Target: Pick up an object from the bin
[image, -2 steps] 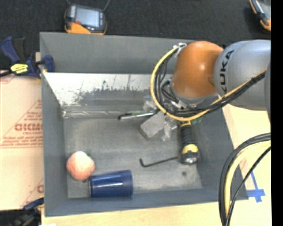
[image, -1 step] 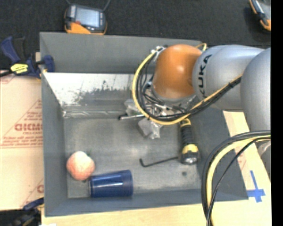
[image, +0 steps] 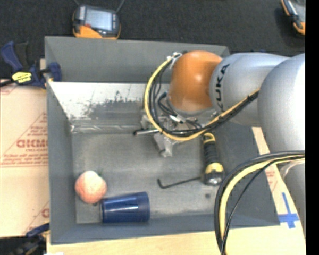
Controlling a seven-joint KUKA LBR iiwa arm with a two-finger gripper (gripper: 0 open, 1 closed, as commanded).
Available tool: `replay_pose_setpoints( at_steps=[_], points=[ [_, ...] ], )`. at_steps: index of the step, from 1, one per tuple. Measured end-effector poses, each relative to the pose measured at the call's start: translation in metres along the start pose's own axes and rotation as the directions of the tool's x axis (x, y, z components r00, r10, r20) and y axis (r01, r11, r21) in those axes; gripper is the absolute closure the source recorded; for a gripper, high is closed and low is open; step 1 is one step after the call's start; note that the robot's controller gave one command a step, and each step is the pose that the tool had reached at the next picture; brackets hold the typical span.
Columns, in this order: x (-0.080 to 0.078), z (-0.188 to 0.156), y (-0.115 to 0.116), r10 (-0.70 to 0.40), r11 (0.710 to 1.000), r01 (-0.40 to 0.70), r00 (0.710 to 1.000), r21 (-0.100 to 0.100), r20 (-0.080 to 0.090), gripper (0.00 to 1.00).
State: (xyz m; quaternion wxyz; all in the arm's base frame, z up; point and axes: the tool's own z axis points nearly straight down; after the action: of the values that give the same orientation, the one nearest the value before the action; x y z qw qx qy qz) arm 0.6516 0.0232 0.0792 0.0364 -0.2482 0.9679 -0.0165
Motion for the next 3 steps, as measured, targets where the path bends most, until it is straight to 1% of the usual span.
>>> replay_pose_setpoints(
  at_steps=[1, 2, 3],
  points=[
    [0.068, 0.004, -0.053, -0.081, 0.997, 0.081, 0.997, 0.006, 0.013, 1.0],
    [0.068, 0.004, -0.053, -0.081, 0.997, 0.081, 0.997, 0.006, 0.013, 1.0],
    [0.089, 0.003, -0.077, -0.134, 0.991, 0.134, 0.991, 0.007, 0.024, 1.0]
  ],
)
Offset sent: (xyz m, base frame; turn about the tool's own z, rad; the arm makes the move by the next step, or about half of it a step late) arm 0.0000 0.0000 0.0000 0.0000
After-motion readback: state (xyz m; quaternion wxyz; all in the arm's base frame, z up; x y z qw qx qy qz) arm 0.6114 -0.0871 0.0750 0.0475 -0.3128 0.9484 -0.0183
